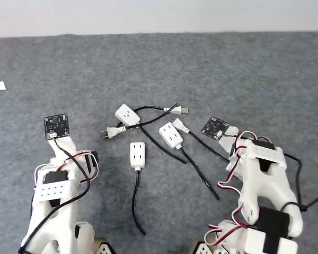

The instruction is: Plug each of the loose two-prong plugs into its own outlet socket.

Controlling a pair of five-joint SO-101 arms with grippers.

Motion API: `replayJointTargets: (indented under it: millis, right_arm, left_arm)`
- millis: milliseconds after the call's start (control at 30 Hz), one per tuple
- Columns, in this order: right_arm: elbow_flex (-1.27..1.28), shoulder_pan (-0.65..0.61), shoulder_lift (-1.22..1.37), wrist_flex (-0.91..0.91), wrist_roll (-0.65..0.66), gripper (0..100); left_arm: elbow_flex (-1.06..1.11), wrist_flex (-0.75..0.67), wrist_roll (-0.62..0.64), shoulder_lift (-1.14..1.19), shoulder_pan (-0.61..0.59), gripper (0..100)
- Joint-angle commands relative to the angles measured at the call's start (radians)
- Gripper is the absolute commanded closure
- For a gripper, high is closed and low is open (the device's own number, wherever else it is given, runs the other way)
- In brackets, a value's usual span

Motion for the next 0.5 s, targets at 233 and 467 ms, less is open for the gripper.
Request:
replayJointTargets:
  millis: [233,467]
  right_arm:
    - [-0.324,0.067,-0.174,0.446,-0.267,99.0]
    - [-0.448,0.137,-0.53,0.733,-0.445,99.0]
  left_arm:
    - [-0.054,-0.025,-0.008,0.0,-0.006,79]
    - [-0.054,-0.025,-0.008,0.0,-0.008,79]
